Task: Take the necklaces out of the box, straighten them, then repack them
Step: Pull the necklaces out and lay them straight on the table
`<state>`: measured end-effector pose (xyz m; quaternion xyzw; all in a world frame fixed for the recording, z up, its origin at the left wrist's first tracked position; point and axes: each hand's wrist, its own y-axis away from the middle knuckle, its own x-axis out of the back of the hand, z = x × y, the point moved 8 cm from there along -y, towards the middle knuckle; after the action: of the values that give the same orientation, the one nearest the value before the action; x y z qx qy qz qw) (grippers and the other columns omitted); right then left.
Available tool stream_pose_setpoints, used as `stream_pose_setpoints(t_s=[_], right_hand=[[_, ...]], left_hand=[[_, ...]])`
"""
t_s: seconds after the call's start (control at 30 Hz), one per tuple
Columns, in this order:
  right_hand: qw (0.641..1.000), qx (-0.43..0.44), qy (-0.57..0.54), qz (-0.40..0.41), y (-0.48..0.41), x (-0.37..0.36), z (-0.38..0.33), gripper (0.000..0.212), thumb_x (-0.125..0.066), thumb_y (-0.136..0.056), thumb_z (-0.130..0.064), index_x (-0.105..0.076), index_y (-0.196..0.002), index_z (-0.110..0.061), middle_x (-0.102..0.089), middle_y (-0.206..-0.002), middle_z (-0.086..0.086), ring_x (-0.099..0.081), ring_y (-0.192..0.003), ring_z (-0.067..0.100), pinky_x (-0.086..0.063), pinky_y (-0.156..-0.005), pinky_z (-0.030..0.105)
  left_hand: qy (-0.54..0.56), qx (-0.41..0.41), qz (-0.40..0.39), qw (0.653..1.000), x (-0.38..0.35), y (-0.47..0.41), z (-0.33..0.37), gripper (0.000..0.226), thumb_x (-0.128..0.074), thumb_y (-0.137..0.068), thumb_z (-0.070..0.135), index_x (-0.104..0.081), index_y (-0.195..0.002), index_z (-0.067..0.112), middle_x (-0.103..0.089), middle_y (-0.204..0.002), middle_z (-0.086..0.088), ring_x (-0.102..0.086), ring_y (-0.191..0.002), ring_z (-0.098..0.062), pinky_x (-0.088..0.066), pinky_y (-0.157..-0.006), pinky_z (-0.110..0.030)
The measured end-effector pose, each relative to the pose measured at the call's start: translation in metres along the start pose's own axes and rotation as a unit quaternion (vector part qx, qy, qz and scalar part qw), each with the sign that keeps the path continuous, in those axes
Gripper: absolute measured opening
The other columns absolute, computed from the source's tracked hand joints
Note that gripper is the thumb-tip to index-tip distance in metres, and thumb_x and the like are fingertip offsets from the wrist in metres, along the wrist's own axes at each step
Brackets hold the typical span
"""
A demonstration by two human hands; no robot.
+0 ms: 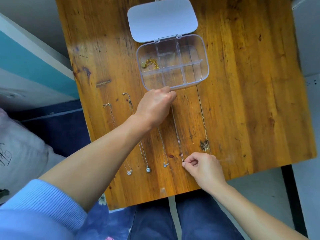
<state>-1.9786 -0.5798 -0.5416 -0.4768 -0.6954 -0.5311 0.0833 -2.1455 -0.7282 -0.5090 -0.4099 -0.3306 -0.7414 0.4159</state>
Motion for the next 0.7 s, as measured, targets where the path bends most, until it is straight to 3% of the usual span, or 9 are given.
stream_pose_setpoints(t_s=[0.13, 0.3, 0.43, 0.53, 0.6, 0.7], right_hand=[[0.999, -0.001, 0.052, 0.013, 0.002, 0.001, 0.001, 0.022, -0.070, -0.082, -0.044, -0.062, -0.065, -0.031, -0.061, -0.057, -0.017, -0.059, -0.061, 0.001, -0.043, -0.058, 0.022], [0.996, 0.001, 0.091, -0.001, 0.006, 0.006, 0.000, 0.027, -0.067, -0.081, -0.054, -0.061, -0.070, -0.031, -0.060, -0.060, -0.016, -0.059, -0.066, 0.007, -0.045, -0.060, 0.024], [0.998, 0.030, 0.054, 0.022, -0.009, 0.044, -0.023, 0.023, -0.069, -0.081, -0.051, -0.068, -0.074, -0.029, -0.062, -0.060, -0.017, -0.060, -0.062, 0.004, -0.053, -0.062, 0.030], [0.986, 0.099, -0.023, 0.135, -0.042, 0.101, -0.072, 0.013, -0.071, -0.082, -0.036, -0.072, -0.075, -0.025, -0.068, -0.065, -0.011, -0.062, -0.063, 0.014, -0.052, -0.062, 0.034], [0.972, 0.150, -0.043, 0.177, -0.071, 0.128, -0.116, 0.008, -0.069, -0.083, -0.029, -0.074, -0.080, -0.024, -0.071, -0.073, -0.007, -0.061, -0.068, 0.013, -0.049, -0.066, 0.030], [0.964, 0.210, 0.007, 0.162, -0.113, 0.132, -0.181, 0.014, -0.062, -0.086, -0.023, -0.075, -0.092, -0.022, -0.075, -0.090, -0.003, -0.064, -0.083, 0.014, -0.050, -0.077, 0.031]], left_hand=[[-0.021, -0.012, -0.007, 1.000, -0.008, 0.002, 0.004, 0.009, -0.052, -0.083, -0.006, -0.057, -0.079, -0.001, -0.056, -0.080, -0.020, -0.054, -0.065, -0.038, -0.044, -0.052, -0.044], [-0.021, -0.015, 0.013, 1.000, -0.005, 0.005, 0.005, 0.008, -0.052, -0.090, 0.002, -0.059, -0.087, -0.001, -0.058, -0.088, -0.019, -0.057, -0.074, -0.039, -0.048, -0.057, -0.047], [0.052, 0.053, 0.124, 0.989, 0.025, 0.027, -0.013, 0.018, -0.061, -0.091, 0.020, -0.068, -0.087, 0.004, -0.067, -0.087, -0.013, -0.063, -0.073, -0.033, -0.052, -0.061, -0.042], [0.147, 0.223, 0.218, 0.939, 0.051, 0.049, -0.061, 0.021, -0.065, -0.088, 0.029, -0.068, -0.082, 0.009, -0.068, -0.077, -0.005, -0.063, -0.071, -0.023, -0.053, -0.065, -0.035], [0.250, 0.324, 0.190, 0.892, 0.044, 0.055, -0.088, 0.020, -0.066, -0.088, 0.032, -0.066, -0.084, 0.012, -0.068, -0.076, -0.006, -0.066, -0.071, -0.022, -0.054, -0.065, -0.034], [0.458, 0.376, 0.126, 0.795, 0.021, 0.053, -0.092, 0.013, -0.065, -0.090, 0.023, -0.062, -0.091, 0.010, -0.070, -0.090, -0.023, -0.068, -0.069, -0.025, -0.056, -0.057, -0.035]])
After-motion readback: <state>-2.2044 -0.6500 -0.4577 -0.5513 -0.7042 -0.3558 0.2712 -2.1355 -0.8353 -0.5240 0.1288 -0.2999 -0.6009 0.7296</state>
